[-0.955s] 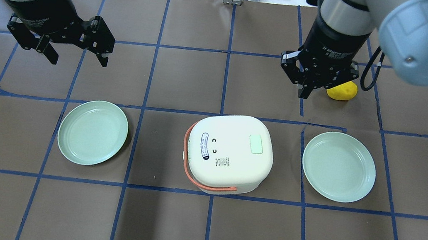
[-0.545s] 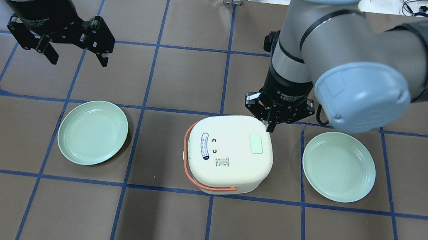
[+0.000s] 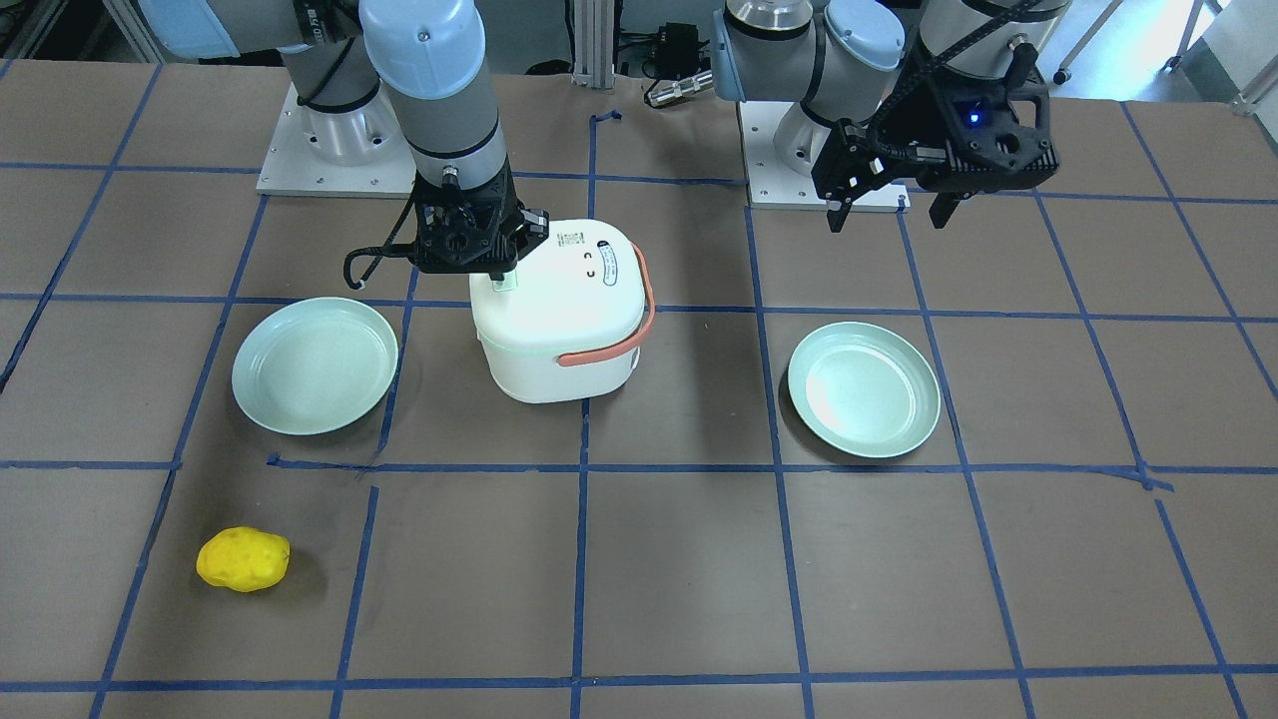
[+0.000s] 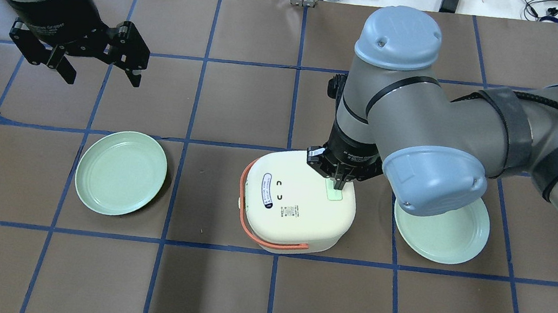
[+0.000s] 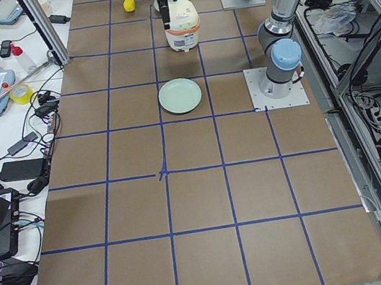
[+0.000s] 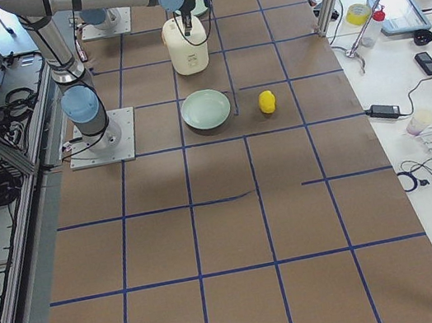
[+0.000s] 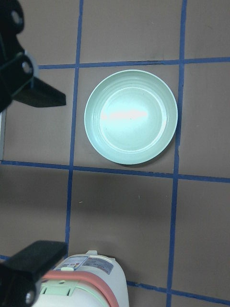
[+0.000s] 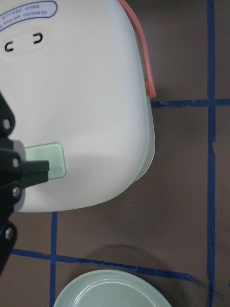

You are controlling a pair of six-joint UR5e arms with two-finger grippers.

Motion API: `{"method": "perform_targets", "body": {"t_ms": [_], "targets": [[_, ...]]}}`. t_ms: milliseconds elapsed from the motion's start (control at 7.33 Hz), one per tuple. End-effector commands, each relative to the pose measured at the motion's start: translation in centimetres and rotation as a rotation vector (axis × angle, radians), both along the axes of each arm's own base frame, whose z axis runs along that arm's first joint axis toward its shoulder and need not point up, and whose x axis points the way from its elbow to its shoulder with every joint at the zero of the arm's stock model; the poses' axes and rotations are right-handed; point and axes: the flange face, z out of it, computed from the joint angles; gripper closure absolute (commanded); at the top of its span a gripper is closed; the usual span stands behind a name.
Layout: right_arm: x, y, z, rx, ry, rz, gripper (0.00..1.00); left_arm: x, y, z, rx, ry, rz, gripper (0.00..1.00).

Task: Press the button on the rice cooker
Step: 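Press down on the green lid button with the closed right gripper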

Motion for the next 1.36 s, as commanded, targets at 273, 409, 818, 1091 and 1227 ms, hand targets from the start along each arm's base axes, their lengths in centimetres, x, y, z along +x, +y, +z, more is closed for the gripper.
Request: {"method": "perform_targets", "body": {"t_ms": [273, 409, 818, 1091, 1227], "targets": [[0.0, 0.2, -0.3, 0.004, 0.001, 0.006, 1.00, 0.0, 0.0, 0.0, 0.000, 0.000, 0.000, 0.00], [0.1, 0.2, -0.4, 0.007, -0.001, 0.009, 1.00, 0.0, 0.0, 0.0, 0.000, 0.000, 0.000, 0.00], [0.2, 0.1, -0.1, -0.005, 0.007, 0.021, 1.00, 0.0, 0.0, 0.0, 0.000, 0.000, 0.000, 0.00], [-0.1, -0.7, 2.0, -0.050, 0.017, 0.012, 0.01, 0.0, 0.0, 0.0, 0.000, 0.000, 0.000, 0.00], [-0.5, -2.5, 5.0, -0.098, 0.011, -0.003, 0.00, 0.0, 0.0, 0.0, 0.000, 0.000, 0.000, 0.00]]}}
